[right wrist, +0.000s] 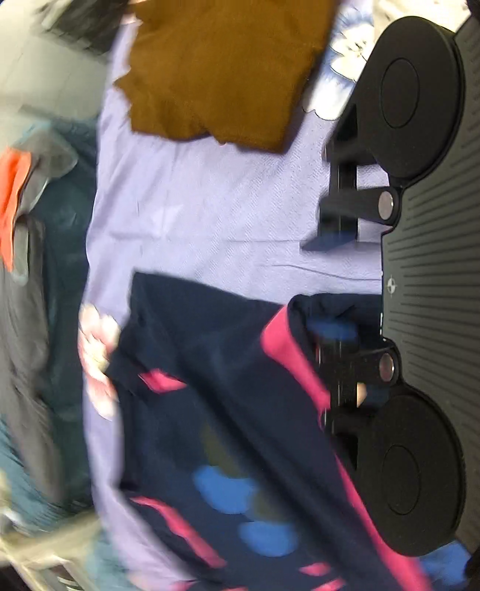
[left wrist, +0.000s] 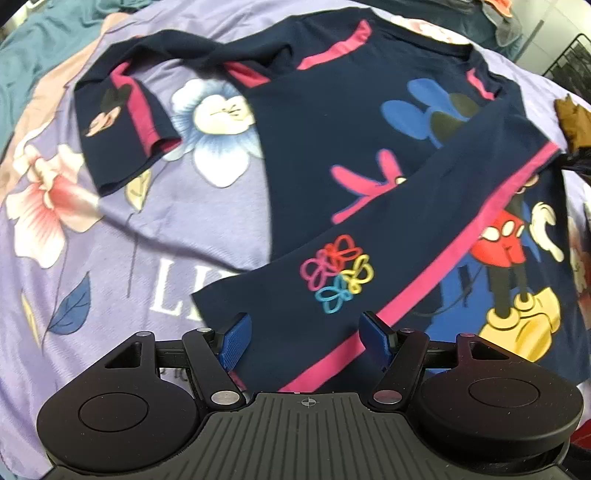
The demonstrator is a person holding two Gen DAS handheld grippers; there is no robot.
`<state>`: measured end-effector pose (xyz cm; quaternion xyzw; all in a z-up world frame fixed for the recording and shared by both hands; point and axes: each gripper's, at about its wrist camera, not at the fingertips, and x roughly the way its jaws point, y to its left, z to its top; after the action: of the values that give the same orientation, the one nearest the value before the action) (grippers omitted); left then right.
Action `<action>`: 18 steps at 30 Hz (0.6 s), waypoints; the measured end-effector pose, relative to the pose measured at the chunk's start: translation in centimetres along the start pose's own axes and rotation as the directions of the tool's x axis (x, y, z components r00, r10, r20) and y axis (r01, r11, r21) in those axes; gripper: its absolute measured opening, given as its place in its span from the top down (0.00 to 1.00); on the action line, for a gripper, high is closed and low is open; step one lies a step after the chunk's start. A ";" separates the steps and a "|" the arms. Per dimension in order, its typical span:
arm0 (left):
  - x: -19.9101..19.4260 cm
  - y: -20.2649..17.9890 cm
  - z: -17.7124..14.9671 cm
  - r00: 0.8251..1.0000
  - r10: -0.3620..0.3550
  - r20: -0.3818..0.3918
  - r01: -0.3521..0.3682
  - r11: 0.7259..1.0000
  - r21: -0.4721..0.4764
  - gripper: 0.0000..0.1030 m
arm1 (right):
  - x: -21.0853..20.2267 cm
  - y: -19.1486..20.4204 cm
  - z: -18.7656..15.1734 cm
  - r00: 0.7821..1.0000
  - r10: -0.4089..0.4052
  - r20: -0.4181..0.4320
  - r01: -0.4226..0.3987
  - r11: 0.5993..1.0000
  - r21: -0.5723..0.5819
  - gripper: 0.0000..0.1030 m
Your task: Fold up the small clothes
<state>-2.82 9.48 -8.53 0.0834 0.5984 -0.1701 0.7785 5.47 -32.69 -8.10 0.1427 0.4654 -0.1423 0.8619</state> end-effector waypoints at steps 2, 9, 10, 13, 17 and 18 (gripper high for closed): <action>0.3 0.5 -0.2 1.000 0.010 -0.010 -0.010 1.000 -0.020 0.00 | -0.2 -2.5 0.3 0.999 0.051 -0.006 -0.049 0.980 0.193 0.91; 1.8 0.9 -0.9 0.998 0.032 -0.046 -0.034 0.999 -0.031 0.00 | 1.1 -5.1 -1.0 0.995 0.050 -0.082 -0.020 0.945 0.327 0.81; 1.8 0.8 -1.0 0.998 0.033 -0.047 -0.034 0.999 -0.021 0.00 | 0.9 -5.1 -0.9 0.995 0.042 -0.087 -0.010 0.939 0.343 0.74; 1.0 0.5 -0.9 0.998 0.049 -0.042 -0.050 0.999 -0.012 0.00 | -0.4 -4.5 -0.7 0.994 -0.036 -0.100 0.067 0.942 0.329 0.70; -1.3 0.0 -0.6 0.998 -0.025 0.062 0.026 1.000 -0.015 0.00 | -3.4 -2.1 -0.9 1.000 -0.020 -0.010 0.022 0.976 0.217 0.62; -1.1 -0.4 -0.5 0.998 -0.021 0.063 0.021 1.000 -0.002 0.00 | -4.1 -1.0 -0.9 1.000 0.003 0.016 -0.006 0.985 0.175 0.56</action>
<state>-3.66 9.48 -7.56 0.0708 0.5748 -0.1803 0.7950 2.23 -32.84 -5.27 0.2179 0.4440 -0.1819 0.8499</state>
